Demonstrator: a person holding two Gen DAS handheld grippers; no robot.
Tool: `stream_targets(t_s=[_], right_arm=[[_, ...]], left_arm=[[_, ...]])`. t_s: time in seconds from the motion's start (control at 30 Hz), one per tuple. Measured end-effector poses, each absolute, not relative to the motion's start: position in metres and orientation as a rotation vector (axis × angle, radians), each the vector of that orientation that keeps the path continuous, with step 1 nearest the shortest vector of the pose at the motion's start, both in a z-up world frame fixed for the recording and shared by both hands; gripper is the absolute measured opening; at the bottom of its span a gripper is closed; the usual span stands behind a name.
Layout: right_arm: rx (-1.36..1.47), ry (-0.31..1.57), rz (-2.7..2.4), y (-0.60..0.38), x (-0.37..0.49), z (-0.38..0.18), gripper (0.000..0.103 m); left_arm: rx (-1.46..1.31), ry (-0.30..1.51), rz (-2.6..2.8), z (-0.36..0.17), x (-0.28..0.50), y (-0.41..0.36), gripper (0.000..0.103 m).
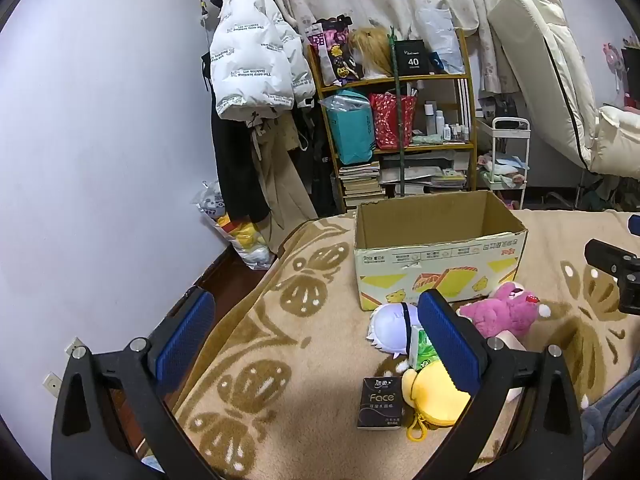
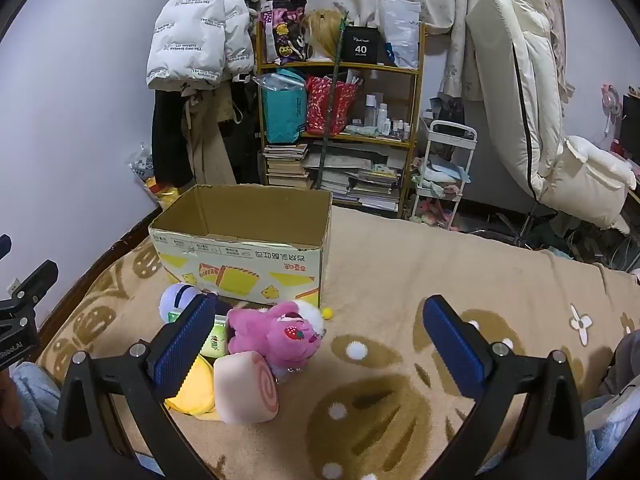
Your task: Organize soft objects
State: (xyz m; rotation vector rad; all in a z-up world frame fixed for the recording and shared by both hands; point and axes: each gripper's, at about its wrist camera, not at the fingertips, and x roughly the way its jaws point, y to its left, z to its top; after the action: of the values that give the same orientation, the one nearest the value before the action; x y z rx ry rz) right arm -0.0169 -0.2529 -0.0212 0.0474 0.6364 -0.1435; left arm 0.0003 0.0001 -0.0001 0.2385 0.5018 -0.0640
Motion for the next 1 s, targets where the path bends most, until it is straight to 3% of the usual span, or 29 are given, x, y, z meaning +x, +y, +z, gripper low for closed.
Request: stream_targets(t_s=[1.0], right_arm=[[0.051, 0.632, -0.141, -0.253, -0.016, -0.022, 0.103]], left_arm=[[0.249, 0.493, -0.065, -0.004, -0.003, -0.012, 0.100]])
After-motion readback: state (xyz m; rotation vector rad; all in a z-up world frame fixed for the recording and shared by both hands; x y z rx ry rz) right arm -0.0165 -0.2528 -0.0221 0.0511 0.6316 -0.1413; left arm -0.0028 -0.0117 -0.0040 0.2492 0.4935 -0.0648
